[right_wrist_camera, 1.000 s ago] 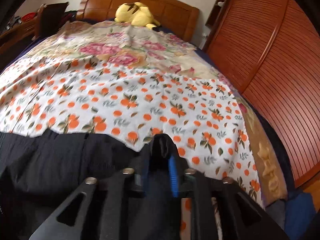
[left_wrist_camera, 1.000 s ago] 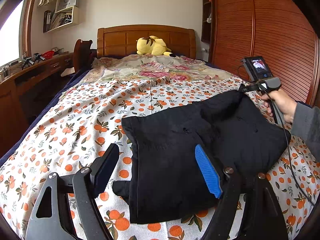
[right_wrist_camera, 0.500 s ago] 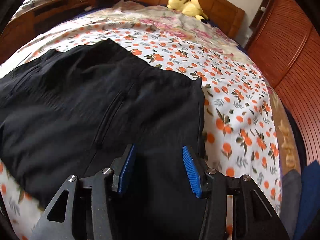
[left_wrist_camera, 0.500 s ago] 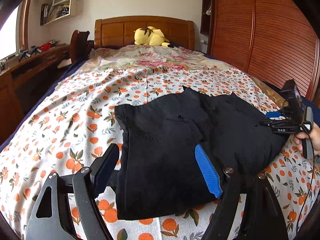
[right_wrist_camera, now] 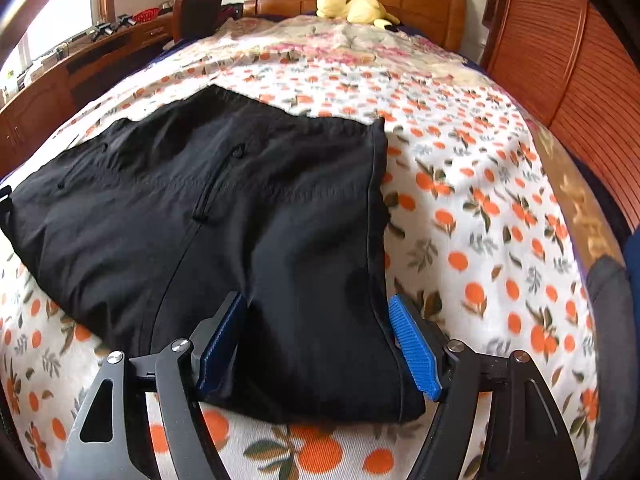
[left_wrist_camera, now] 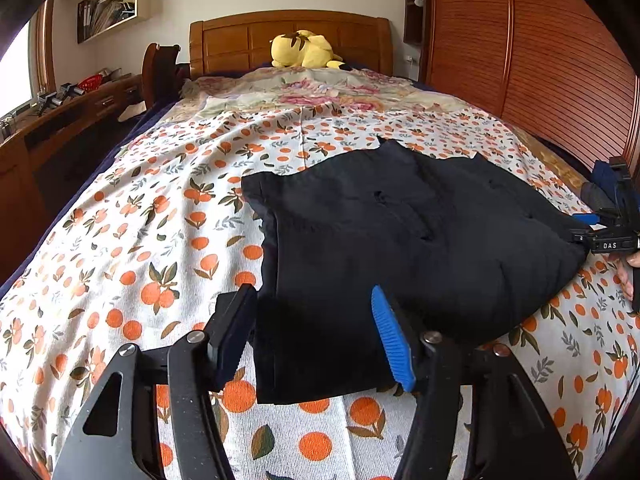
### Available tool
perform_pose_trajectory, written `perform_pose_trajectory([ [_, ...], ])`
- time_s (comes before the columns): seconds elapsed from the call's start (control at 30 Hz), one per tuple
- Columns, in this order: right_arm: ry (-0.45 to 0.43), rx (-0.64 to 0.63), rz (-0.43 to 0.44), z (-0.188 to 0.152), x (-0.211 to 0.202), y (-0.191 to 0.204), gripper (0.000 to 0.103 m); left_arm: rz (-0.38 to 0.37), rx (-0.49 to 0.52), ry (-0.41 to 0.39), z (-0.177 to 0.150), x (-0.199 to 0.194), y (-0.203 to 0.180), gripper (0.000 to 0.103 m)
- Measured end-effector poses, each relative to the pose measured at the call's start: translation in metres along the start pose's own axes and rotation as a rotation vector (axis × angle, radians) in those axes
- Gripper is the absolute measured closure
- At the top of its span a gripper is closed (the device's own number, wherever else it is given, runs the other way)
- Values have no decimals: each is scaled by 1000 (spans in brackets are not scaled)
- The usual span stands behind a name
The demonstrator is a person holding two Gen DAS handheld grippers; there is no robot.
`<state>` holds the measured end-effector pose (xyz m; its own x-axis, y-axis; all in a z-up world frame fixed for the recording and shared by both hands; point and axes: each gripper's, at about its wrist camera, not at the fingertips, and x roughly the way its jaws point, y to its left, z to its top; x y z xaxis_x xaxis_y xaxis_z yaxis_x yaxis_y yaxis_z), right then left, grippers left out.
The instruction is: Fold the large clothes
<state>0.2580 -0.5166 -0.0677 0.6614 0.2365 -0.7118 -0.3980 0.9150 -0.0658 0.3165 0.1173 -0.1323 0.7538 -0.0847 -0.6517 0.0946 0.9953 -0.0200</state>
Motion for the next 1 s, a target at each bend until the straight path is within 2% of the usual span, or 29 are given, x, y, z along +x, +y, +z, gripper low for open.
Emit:
perform_pose_trajectory([
  [0.23, 26, 35, 19, -11, 11, 1, 27, -16, 6, 34, -7, 7, 0, 42],
  [0.4, 38, 90, 66, -13, 24, -6, 27, -22, 9, 56, -10, 11, 2, 42],
  [0.93, 2, 119, 94, -25, 35, -10, 27, -34, -13, 114, -26, 12, 5, 42],
  [0.97, 0, 122, 97, -26, 36, -10, 27, -43, -18, 118, -26, 13, 6, 46],
  [1.0, -2, 122, 99, -26, 35, -10, 29, -61, -26, 123, -27, 14, 7, 56],
])
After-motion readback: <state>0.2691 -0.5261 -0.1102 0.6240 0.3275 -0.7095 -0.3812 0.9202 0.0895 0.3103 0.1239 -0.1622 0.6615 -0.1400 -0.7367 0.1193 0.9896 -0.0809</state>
